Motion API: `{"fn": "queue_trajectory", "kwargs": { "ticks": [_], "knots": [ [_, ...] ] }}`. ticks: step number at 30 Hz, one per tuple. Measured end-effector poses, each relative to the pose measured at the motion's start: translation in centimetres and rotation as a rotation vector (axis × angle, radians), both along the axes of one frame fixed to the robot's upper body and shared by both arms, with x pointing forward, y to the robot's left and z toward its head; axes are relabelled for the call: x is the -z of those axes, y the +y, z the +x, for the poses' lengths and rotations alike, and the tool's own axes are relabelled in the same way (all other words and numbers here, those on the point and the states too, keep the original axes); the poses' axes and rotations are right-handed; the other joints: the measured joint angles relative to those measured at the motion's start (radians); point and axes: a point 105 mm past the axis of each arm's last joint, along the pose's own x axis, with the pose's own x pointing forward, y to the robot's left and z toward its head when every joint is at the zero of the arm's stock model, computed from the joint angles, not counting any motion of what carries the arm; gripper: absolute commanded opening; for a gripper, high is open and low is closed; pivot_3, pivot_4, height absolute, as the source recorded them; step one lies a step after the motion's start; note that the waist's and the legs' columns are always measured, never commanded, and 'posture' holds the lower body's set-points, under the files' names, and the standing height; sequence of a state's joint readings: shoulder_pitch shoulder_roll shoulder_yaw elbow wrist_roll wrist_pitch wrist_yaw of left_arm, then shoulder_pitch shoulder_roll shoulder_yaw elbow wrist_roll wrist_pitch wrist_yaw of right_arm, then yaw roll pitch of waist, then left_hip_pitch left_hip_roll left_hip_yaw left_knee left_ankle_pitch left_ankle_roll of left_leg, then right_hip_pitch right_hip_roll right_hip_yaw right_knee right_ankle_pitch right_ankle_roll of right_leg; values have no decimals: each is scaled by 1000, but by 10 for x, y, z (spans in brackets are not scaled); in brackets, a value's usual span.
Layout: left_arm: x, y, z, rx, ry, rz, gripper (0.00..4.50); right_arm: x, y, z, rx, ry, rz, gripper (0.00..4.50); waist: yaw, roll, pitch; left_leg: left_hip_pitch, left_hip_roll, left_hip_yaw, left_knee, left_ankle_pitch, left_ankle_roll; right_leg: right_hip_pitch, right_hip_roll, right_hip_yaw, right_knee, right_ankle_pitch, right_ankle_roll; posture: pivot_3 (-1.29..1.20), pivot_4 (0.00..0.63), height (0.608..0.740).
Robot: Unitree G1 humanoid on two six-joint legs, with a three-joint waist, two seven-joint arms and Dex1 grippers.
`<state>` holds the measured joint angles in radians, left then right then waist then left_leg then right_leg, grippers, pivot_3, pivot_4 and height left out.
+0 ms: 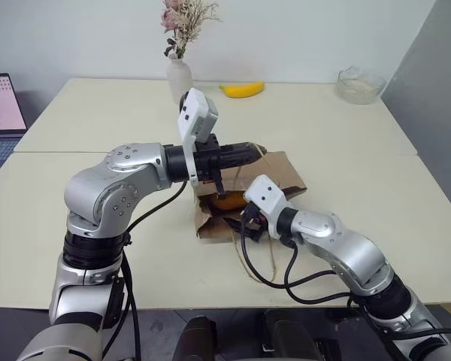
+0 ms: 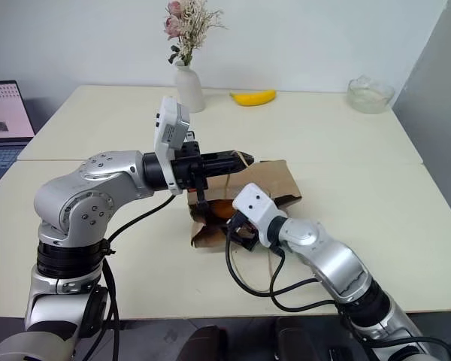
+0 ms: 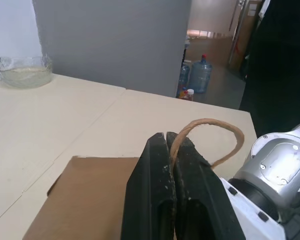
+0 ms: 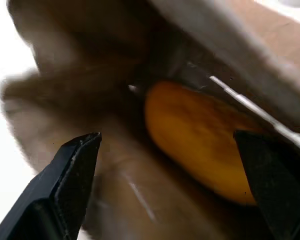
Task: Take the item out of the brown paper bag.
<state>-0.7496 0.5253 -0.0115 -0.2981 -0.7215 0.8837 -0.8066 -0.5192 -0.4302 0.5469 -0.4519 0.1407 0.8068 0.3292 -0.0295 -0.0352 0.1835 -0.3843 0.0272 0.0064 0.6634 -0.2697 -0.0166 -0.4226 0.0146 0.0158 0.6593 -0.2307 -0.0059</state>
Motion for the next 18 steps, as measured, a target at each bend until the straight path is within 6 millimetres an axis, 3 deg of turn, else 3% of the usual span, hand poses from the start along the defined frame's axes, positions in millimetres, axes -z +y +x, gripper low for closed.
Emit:
{"fn": "queue_trajectory", "kwargs": {
  "ticks": [7, 18],
  "knots": [
    [-4, 3, 6, -25, 5, -15, 0, 7, 9, 9, -51, -182, -199, 4448, 0, 0, 0, 0, 0, 0, 0, 0, 0, 0, 0, 0, 0, 0, 0, 0, 150, 740],
    [-10, 5, 8, -31, -17, -28, 0, 25, 21, 35, -107, -291, -445, 4448, -1, 0, 0, 0, 0, 0, 0, 0, 0, 0, 0, 0, 0, 0, 0, 0, 150, 740]
  ]
}}
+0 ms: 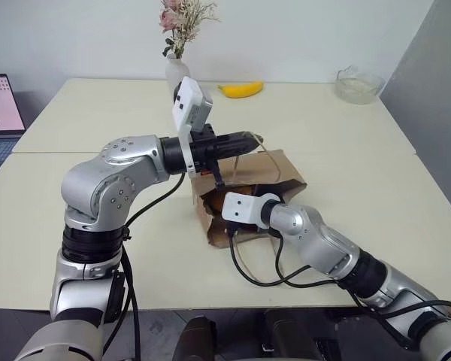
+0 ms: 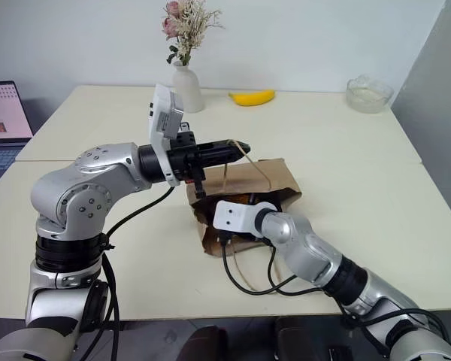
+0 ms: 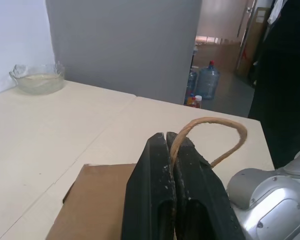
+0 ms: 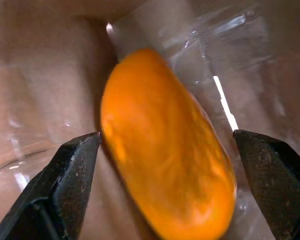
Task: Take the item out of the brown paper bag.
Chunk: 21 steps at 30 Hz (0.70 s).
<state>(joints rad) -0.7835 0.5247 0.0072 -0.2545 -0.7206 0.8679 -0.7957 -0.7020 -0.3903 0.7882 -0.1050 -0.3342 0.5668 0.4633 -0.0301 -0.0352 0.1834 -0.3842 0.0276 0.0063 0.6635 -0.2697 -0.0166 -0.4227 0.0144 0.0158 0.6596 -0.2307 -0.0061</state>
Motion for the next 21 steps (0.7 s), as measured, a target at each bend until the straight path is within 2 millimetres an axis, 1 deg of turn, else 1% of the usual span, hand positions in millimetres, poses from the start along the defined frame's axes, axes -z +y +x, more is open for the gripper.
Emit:
{"fn": "queue_trajectory", "kwargs": {
  "ticks": [3, 4, 6, 7, 10, 13, 18, 21],
  "knots": [
    [0, 0, 0, -1, -1, -1, 0, 4, 3, 3, -2, 5, -17, 3914, 0, 0, 0, 0, 0, 0, 0, 0, 0, 0, 0, 0, 0, 0, 0, 0, 150, 740],
    [0, 0, 0, -2, -1, -1, 0, 3, 3, 5, -2, 1, -20, 3569, 0, 0, 0, 0, 0, 0, 0, 0, 0, 0, 0, 0, 0, 0, 0, 0, 150, 740],
    [0, 1, 1, -6, -4, 2, 0, 1, 3, 6, -2, 6, -12, 3052, 0, 0, 0, 0, 0, 0, 0, 0, 0, 0, 0, 0, 0, 0, 0, 0, 150, 740],
    [0, 2, 2, -13, -6, 6, 0, 1, 2, 7, -2, 10, -10, 2972, 0, 0, 0, 0, 0, 0, 0, 0, 0, 0, 0, 0, 0, 0, 0, 0, 150, 740],
    [2, 7, 7, -49, -14, 21, 0, -2, -3, 7, 1, 32, 6, 2972, 0, 0, 0, 0, 0, 0, 0, 0, 0, 0, 0, 0, 1, 0, 0, 0, 150, 740],
    [4, 13, 15, -98, -22, 33, 0, -10, -7, 1, -20, 62, 37, 2972, 1, 0, 0, 0, 0, 0, 0, 0, 0, 0, 0, 0, 0, 0, 0, 0, 150, 740],
    [10, 25, 37, -236, -17, 46, 0, -37, -6, -26, -168, 171, 129, 2972, 1, 0, 0, 0, 0, -1, 0, 0, 0, 0, 0, -1, 0, 0, 0, 0, 150, 740],
    [13, 30, 47, -295, -16, 46, 0, -53, -13, -43, -269, 271, 191, 2972, 1, 0, 0, 0, 0, -1, 0, 0, 0, 0, 0, -1, 0, 0, 0, 0, 150, 740]
  ]
}}
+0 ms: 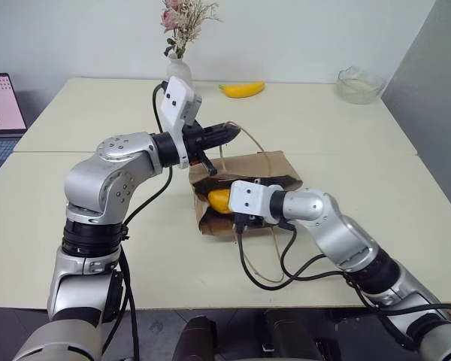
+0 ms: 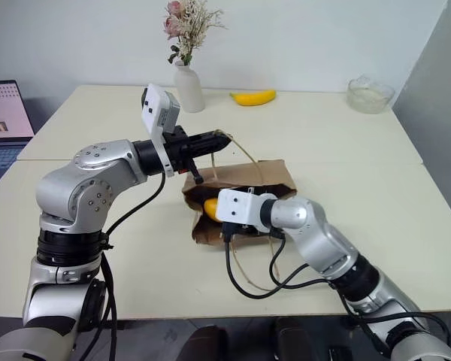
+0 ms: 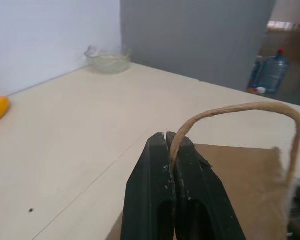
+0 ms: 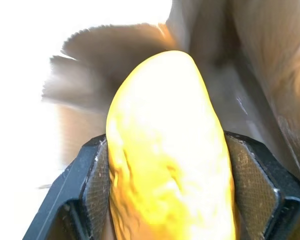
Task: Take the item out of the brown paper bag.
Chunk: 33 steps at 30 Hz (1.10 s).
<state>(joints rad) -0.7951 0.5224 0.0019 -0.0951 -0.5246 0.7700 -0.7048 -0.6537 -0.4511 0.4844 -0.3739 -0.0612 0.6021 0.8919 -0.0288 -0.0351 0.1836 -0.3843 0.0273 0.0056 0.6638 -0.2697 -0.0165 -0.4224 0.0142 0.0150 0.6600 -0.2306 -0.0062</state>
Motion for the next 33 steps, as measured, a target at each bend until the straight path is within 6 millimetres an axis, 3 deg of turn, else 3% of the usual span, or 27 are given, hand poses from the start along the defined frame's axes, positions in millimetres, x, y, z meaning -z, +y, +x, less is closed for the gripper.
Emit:
{"fn": "queue_trajectory", "kwargs": {
  "ticks": [5, 8, 10, 13, 15, 17, 23, 26, 30, 33],
  "knots": [
    [5, 4, 8, -40, -12, 27, 0, -38, -20, -13, -100, 139, 173, 2971, 0, 0, 0, 0, 0, 0, 0, 0, 0, 0, 0, 0, 0, 0, 0, 0, 150, 740],
    [6, 5, 11, -55, -17, 35, 0, -74, -31, -13, -109, 205, 348, 2971, 0, 0, 0, 0, 0, 0, 0, 0, 0, 0, -1, 0, 1, 0, 0, 0, 150, 740],
    [7, 5, 11, -57, -18, 39, 0, -104, -46, -8, -73, 169, 451, 2971, 0, 0, 0, 0, 1, 0, 0, 0, 0, 0, 0, 0, 1, 0, 0, 0, 150, 740],
    [8, 5, 11, -55, -18, 43, 0, -118, -82, 12, 95, 97, 485, 2971, 3, 0, 0, 0, 0, 0, -1, 0, 0, 0, -1, 0, 0, 0, 0, 0, 150, 740],
    [9, 10, 13, -69, -15, 49, 0, -101, -124, 36, 325, 21, 379, 2971, 9, 0, 0, -1, -1, 1, 0, 0, 0, 1, -2, 0, -2, 0, 0, 0, 150, 740],
    [9, 13, 15, -82, -17, 55, 0, -67, -153, 54, 481, 4, 222, 2971, 6, 0, 0, -1, -2, 3, -1, 0, 1, 0, -2, 2, -3, 0, 0, 0, 150, 740],
    [12, 15, 18, -82, -19, 61, 0, 19, -181, 73, 568, 11, -121, 2971, -5, 0, 0, -1, 1, 5, -1, 0, 0, -2, 0, 4, -1, 0, 0, 0, 150, 740],
    [12, 15, 18, -84, -25, 65, 0, 35, -184, 76, 564, 5, -184, 2971, -4, 1, 1, -1, 1, 4, -1, 0, 0, -3, 1, 3, 0, 0, 0, 0, 150, 740],
    [12, 16, 18, -87, -27, 73, 0, 45, -186, 73, 550, 35, -200, 4354, -2, 1, 1, -1, 1, 4, -1, 0, 0, -2, 0, 3, 0, 0, 0, 0, 150, 740],
    [12, 17, 18, -83, -30, 84, 0, 41, -188, 68, 548, 60, -157, 4469, -1, 1, 1, -1, 0, 5, -1, 0, 0, -2, 0, 3, -1, 0, 0, 0, 150, 740]
  ]
}}
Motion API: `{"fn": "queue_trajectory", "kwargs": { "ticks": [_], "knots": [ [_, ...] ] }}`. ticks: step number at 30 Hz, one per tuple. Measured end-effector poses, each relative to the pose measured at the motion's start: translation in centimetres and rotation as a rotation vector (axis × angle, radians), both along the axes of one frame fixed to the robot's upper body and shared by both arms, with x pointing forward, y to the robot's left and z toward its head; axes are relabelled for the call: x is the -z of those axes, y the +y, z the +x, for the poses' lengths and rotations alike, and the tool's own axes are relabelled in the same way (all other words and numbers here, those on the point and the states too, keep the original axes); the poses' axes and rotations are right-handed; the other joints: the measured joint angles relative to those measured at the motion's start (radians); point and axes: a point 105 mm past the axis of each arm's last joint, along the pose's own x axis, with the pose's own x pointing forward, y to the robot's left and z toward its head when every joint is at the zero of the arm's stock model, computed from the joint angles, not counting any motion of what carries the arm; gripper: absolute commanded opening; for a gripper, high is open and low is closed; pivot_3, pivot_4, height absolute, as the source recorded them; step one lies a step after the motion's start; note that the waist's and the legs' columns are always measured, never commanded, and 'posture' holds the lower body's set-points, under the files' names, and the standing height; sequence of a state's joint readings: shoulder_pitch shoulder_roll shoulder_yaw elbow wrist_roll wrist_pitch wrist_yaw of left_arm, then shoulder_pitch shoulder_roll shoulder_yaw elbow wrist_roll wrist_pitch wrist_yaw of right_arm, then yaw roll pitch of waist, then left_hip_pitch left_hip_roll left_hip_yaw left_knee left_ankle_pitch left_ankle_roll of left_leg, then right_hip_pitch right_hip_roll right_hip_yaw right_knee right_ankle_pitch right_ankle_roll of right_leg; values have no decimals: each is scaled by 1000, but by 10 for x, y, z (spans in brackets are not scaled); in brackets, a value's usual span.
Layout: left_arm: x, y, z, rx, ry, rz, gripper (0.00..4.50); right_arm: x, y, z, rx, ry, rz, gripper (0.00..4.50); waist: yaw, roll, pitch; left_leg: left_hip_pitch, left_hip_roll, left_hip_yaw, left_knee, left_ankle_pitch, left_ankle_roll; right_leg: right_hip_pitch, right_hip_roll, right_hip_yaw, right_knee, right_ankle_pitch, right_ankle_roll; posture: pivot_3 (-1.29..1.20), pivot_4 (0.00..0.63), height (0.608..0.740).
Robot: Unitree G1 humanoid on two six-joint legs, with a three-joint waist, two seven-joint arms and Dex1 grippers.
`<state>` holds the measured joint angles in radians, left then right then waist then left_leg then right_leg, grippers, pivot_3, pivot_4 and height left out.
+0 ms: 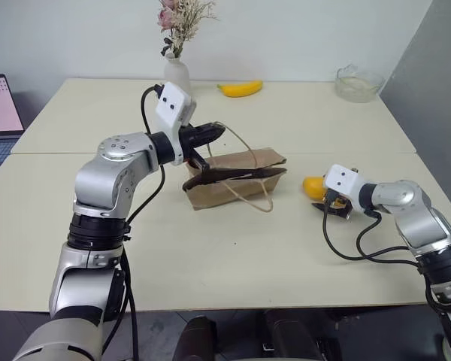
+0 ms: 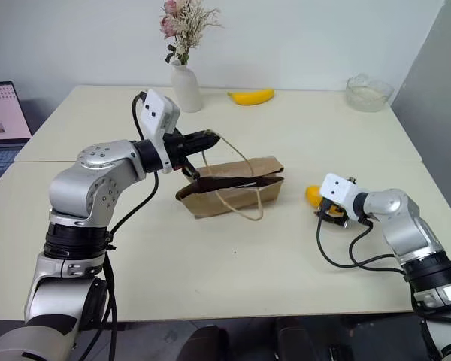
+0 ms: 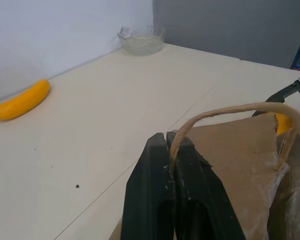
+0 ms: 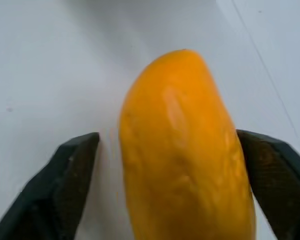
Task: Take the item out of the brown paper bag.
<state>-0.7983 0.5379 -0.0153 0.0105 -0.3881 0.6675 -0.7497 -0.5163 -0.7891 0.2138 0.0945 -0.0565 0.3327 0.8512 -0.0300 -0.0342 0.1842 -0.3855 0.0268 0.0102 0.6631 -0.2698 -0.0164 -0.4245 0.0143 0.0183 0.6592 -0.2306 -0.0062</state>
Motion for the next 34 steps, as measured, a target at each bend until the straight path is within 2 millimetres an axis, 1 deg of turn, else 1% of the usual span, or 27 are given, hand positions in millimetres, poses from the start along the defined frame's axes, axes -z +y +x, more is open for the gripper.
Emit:
{"fn": "queue_trajectory", "kwargs": {
  "ticks": [2, 3, 4, 5, 6, 8, 10, 13, 18, 20, 23, 24, 26, 28, 30, 32, 34],
  "knots": [
    [0, 2, 0, -3, -4, 10, 0, -14, -3, -6, 6, -15, 44, 4469, 1, 0, 0, 0, 0, 0, 0, 0, 0, 0, 0, 0, 0, 0, 0, 0, 150, 740],
    [0, 3, 1, -6, -10, 16, 0, -24, -2, -10, 6, -25, 94, 4469, 2, 0, 0, 0, 0, -1, 0, 0, 0, 0, 0, -1, 0, 0, 0, 0, 150, 740],
    [1, 5, 2, -8, -10, 21, 0, -33, 2, -15, -8, -33, 140, 4469, 2, 0, 0, 0, 1, -1, 0, 0, 0, 0, 0, -1, 0, 0, 0, 0, 150, 740],
    [2, 7, 3, -7, -4, 30, 0, -44, 11, -24, -31, -40, 218, 4469, 2, 0, 0, 0, 1, -2, 0, 0, 0, 1, 0, -1, 0, 0, 0, 0, 150, 740],
    [4, 10, 4, -12, -4, 47, 190, -54, 21, -32, -58, -41, 297, 4494, 0, 0, 0, 0, 2, -2, 0, 0, 0, 1, 0, -2, 0, 0, 0, 0, 150, 740],
    [7, 16, 7, -18, -11, 84, 620, -69, 46, -49, -137, -30, 434, 4500, -2, 0, 0, 1, 3, -3, 0, 0, 0, 1, 1, -2, 2, 0, 0, 0, 150, 740],
    [6, 21, 9, -25, -30, 116, 1241, -81, 64, -61, -180, -29, 527, 4500, -2, 0, 0, 2, 2, -4, 0, 0, 0, 1, 1, -3, 3, 0, 0, 0, 150, 740],
    [4, 30, 10, -35, -44, 151, 2194, -84, 75, -66, -186, -16, 586, 4500, 0, 0, 0, 2, 1, -3, 1, 0, -1, 1, 0, -2, 3, 0, 0, 0, 150, 740],
    [3, 35, 9, -29, -47, 159, 3747, -88, 86, -64, -192, -20, 612, 4500, 0, 0, 0, 1, 0, -1, 1, 0, 0, 1, 0, -1, 1, 0, 0, 0, 150, 740],
    [-1, 45, 5, -55, -69, 158, 3747, -88, 87, -64, -197, -18, 621, 4500, -1, 0, 0, 0, 1, -1, 0, 0, 0, 1, 0, -1, 0, 0, 0, 0, 150, 740],
    [-8, 70, -2, -185, -132, 104, 3747, -90, 90, -63, -201, -29, 653, 4500, -3, 0, 0, 0, 3, -2, -1, 0, 0, 0, 0, -1, 0, 0, 0, 0, 150, 740],
    [-8, 79, -8, -244, -160, 89, 3747, -92, 92, -63, -205, -46, 669, 4500, -3, 0, 0, 0, 3, -2, -2, 0, 0, 0, 0, -1, 0, 0, 0, 0, 150, 740],
    [-2, 90, -16, -341, -185, 69, 3747, -93, 92, -61, -196, -84, 696, 4500, 0, 0, 0, 0, 3, -3, -1, 0, 0, 0, 0, -2, 1, 0, 0, 0, 150, 740],
    [10, 94, -27, -428, -205, 56, 3747, -89, 92, -60, -175, -119, 728, 4500, 3, 0, 0, 0, 3, -3, -1, 0, 0, 0, -1, -2, 1, 0, 0, 0, 150, 740],
    [30, 92, -41, -490, -211, 49, 3747, -80, 92, -61, -154, -140, 765, 4500, 5, -1, -1, 0, 1, -3, -1, 0, 0, 1, -3, -2, 0, 0, 0, 0, 150, 740],
    [50, 90, -55, -543, -183, 26, 3747, -67, 91, -60, -119, -135, 799, 4500, 7, -1, -1, 1, 1, -2, 0, 0, 0, 3, -4, -1, -1, 0, 0, 0, 150, 740],
    [73, 88, -73, -611, -148, -22, 3747, -50, 85, -61, -76, -126, 806, 4500, 7, -2, -1, 2, 1, -1, 0, 0, 0, 4, -5, -1, -2, 0, 0, 0, 150, 740]
  ]
}}
